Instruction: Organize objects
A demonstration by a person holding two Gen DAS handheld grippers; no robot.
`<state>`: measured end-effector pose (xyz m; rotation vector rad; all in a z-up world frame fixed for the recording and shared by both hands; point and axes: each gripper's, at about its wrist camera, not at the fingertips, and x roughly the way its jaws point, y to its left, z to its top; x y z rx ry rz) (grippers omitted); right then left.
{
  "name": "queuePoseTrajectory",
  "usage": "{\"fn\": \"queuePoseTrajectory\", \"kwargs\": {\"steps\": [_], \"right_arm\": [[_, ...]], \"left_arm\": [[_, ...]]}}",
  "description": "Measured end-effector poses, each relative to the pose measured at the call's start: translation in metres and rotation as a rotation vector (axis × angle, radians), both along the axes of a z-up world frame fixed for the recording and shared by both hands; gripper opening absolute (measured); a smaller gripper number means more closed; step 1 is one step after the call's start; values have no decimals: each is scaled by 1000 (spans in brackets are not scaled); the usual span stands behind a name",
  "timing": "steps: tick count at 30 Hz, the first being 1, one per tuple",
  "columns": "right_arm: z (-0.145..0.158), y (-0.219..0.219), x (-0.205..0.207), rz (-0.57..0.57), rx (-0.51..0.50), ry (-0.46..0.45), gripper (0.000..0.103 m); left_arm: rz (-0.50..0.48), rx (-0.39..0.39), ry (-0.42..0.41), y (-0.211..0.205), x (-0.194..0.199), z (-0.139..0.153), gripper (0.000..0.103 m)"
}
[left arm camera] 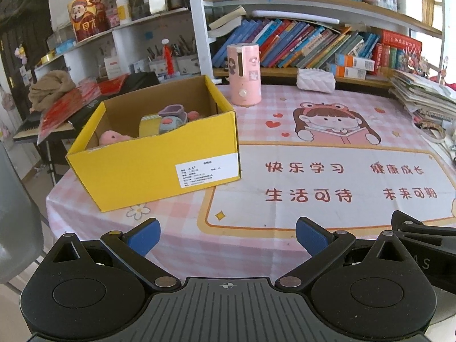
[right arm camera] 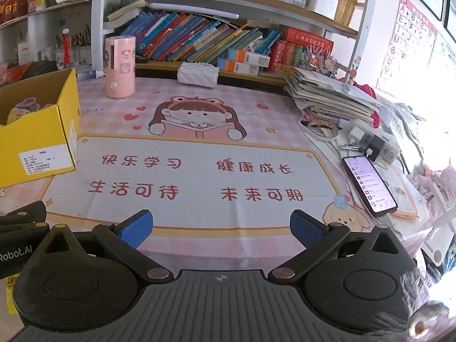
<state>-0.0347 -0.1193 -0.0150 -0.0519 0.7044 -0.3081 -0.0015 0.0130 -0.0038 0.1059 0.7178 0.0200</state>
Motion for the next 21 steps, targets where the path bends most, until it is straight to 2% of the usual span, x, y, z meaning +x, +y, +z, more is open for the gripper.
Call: {"fn": "queuePoseTrajectory", "kwargs": {"steps": [21], "right_arm": [[-3, -1, -1, -36, 18, 26, 103]], "left_arm": [[17, 32, 17, -2, -1, -4, 102]]}}
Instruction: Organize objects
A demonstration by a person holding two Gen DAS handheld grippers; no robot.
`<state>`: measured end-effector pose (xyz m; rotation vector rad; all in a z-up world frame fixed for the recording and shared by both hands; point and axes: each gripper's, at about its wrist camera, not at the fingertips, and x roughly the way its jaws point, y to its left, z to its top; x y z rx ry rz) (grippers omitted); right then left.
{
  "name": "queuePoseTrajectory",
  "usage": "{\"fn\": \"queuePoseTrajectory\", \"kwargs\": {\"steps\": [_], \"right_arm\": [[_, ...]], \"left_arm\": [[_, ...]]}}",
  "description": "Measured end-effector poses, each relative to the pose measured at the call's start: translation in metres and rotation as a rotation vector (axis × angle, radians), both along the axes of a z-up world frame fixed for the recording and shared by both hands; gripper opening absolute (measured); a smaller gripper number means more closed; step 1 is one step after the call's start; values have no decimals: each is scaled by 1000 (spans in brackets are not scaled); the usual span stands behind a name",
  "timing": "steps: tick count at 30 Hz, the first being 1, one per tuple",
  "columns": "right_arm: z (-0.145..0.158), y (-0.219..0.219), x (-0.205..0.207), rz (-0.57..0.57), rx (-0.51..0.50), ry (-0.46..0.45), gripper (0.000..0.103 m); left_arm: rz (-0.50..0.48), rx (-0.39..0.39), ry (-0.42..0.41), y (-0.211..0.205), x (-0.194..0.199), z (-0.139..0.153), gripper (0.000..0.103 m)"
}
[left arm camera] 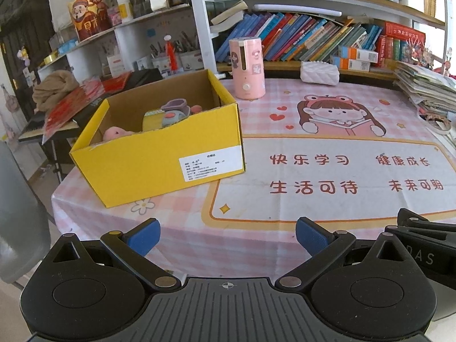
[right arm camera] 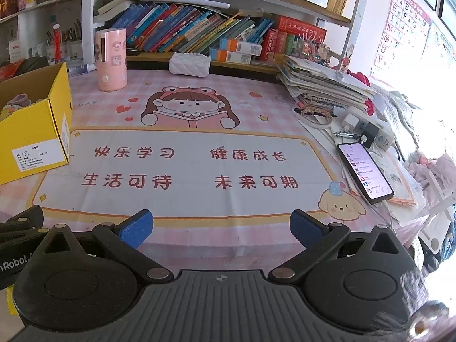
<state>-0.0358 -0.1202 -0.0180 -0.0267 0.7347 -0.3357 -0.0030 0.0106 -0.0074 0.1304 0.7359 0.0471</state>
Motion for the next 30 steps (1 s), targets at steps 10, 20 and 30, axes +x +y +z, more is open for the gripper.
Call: {"fn": "queuePoseTrajectory", "kwargs": {"steps": [10, 20, 30], "right_arm": [[0, 1, -1, -3, -2, 1, 103], [0, 1, -1, -3, -3, 2, 103], [0, 0, -1, -3, -1, 3, 103]], "left_arm": [[11, 2, 4, 2, 0, 1, 102], [12, -2, 9, 2, -1, 0, 102], [15, -2, 17, 1, 0, -1, 102]]}}
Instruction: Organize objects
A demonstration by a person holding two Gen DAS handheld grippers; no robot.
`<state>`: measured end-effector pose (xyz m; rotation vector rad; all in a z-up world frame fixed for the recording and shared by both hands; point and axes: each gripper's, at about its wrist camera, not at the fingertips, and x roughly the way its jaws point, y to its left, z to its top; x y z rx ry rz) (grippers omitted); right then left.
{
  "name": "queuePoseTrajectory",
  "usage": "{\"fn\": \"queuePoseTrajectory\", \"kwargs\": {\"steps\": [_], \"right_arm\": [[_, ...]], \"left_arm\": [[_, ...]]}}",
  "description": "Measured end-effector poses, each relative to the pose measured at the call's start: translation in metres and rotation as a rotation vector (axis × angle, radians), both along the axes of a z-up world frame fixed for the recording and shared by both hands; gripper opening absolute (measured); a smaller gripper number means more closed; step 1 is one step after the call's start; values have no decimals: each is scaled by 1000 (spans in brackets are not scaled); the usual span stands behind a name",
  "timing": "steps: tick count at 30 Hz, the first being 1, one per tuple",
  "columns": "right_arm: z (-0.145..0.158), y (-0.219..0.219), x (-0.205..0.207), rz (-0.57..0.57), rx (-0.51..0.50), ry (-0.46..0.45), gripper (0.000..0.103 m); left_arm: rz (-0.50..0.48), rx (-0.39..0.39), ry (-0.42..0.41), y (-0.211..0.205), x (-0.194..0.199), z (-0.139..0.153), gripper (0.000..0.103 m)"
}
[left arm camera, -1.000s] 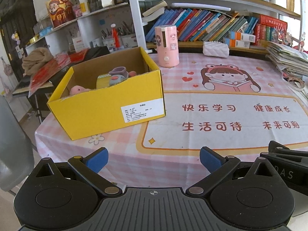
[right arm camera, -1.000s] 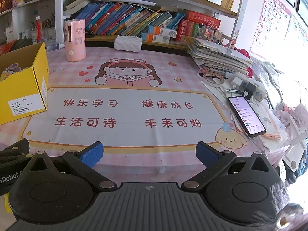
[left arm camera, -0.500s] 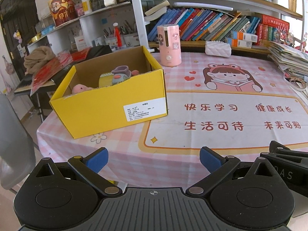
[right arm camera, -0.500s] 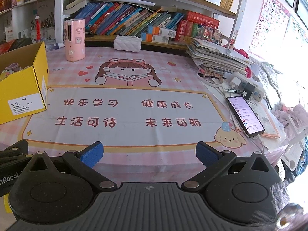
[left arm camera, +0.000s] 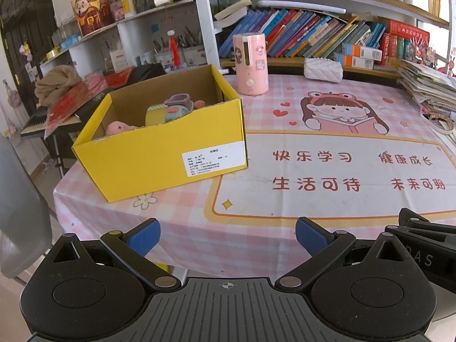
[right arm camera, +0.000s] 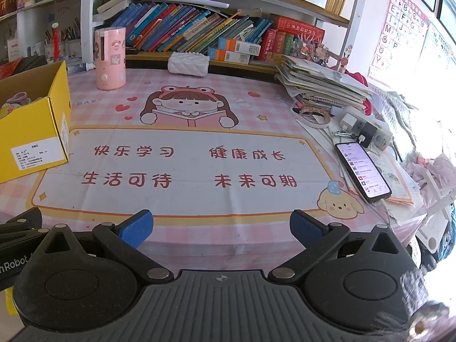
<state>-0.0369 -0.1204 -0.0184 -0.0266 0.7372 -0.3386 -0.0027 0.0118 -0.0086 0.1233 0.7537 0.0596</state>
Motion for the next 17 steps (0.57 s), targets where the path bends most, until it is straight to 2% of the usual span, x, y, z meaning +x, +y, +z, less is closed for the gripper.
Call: {"fn": "queuePoseTrajectory", "kwargs": {"steps": [17], "right_arm": [[0, -4, 0, -2, -8, 2, 103]], "left_arm": [[1, -16, -2, 0, 1, 0, 102]]}}
